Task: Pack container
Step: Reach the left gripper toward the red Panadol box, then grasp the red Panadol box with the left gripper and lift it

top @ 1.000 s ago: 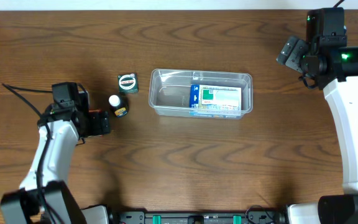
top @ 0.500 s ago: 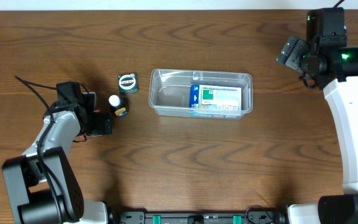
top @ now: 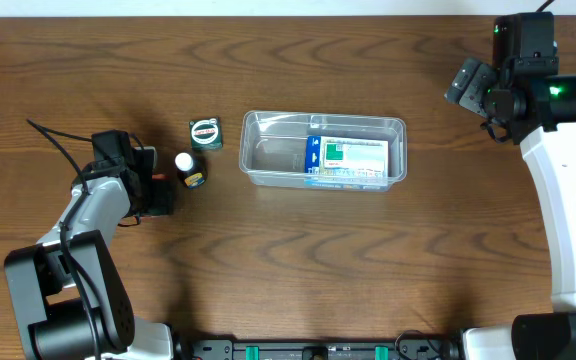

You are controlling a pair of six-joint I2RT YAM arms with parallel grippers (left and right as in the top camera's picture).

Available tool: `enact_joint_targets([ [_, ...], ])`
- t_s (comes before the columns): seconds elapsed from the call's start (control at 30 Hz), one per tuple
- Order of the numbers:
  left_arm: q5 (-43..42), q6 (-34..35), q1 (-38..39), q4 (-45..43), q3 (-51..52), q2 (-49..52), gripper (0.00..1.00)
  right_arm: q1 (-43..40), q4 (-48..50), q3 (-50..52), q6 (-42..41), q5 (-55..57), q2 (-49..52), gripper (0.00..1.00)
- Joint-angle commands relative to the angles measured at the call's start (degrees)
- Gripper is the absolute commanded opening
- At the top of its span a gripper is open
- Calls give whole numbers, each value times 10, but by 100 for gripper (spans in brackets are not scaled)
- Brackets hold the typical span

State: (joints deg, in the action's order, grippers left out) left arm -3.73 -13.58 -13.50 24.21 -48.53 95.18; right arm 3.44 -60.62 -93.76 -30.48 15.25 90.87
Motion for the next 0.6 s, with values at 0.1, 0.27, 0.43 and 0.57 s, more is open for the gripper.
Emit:
enact_joint_targets([
  [0.1,-2,3,-3,1,-7,2,68,-3,-1,-2,8,8,-2,99],
  [0.27,-2,65,-3,23,-29,-15,68,-3,-1,-2,8,8,-2,99],
  [0.43,-2,125,-3,87,-94,-58,68,-3,-1,-2,8,8,-2,99],
  [0.57,-14,148,-3,158,-161,-98,68,-3,-1,-2,8,8,-2,99],
])
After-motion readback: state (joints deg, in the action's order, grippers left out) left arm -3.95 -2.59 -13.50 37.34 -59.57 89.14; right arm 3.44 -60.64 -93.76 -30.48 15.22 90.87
